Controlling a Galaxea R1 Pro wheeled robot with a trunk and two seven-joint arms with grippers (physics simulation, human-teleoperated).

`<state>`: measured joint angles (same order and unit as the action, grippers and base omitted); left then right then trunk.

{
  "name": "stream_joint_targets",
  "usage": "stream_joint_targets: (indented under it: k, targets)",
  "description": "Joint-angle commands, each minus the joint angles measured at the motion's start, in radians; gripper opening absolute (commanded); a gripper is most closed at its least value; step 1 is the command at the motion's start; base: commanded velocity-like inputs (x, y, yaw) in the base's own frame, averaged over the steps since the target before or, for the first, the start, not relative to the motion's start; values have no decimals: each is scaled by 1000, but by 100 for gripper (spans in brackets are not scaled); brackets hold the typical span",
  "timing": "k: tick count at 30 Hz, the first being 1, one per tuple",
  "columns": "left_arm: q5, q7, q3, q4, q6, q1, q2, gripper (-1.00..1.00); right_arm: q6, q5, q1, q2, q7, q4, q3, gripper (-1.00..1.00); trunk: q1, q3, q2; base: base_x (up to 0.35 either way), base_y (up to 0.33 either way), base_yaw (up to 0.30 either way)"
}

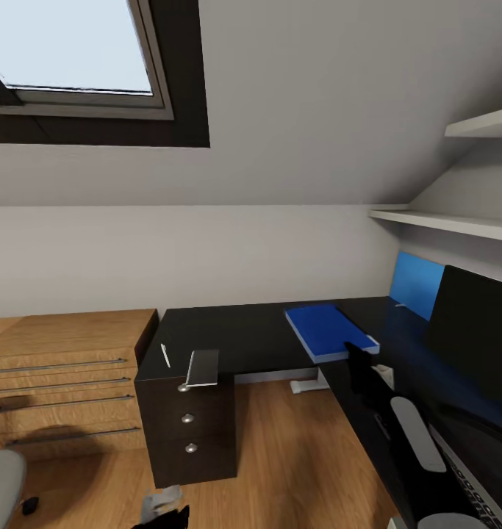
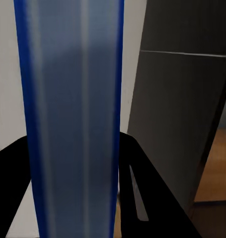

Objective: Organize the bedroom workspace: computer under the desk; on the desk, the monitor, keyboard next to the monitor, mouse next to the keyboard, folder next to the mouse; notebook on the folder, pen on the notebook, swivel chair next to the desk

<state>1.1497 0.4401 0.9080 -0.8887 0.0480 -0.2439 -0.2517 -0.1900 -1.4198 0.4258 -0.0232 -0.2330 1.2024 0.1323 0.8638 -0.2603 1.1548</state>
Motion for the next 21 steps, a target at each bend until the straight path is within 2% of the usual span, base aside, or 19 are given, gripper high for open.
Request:
stream_joint_targets:
  k: [1, 3, 5, 7, 10, 12, 13, 17, 18, 21]
  targets:
    - [12, 90, 9, -110, -28, -1, -24, 100, 5, -4, 8, 1, -6, -17, 1, -100, 0, -2, 1, 0, 0, 0]
    - [12, 167, 16, -191, -49, -1, -37, 100, 13, -3, 19, 2, -6, -40, 0, -100, 0, -2, 1, 0, 0, 0]
    - [12, 295, 43, -313, -71, 0, -50, 100, 25, -1, 45, 4, -6, -82, 0, -100, 0, -2, 1, 0, 0, 0]
    - [11, 367, 70, -399, -80, -1, -52, 100, 30, -1, 58, 4, -6, -103, 0, -100, 0, -2, 1, 0, 0, 0]
    - [9, 399, 85, -466, -84, -1, -40, 100, 32, -1, 63, 5, -5, -112, 1, -100, 0, -2, 1, 0, 0, 0]
    - [7, 411, 84, -527, -85, -1, -18, 100, 32, -3, 65, 4, -1, -114, 3, -100, 0, -2, 1, 17, 0, 0]
    - [7, 418, 81, -588, -87, -1, -3, 100, 31, -6, 66, 5, 12, -110, 6, -100, 0, -2, 1, 221, 0, 0]
    - [9, 421, 79, -599, -86, 0, 3, 100, 31, -9, 67, 5, 62, -107, 12, -100, 0, -2, 1, 287, 0, 0]
    - [9, 420, 76, -578, -85, -1, 2, 100, 30, -10, 67, 5, 85, -107, 13, -100, 0, -2, 1, 319, 0, 0]
    - [8, 420, 71, -553, -84, 0, -1, 100, 30, -10, 67, 5, 96, -107, 13, -100, 0, -2, 1, 325, 0, 0]
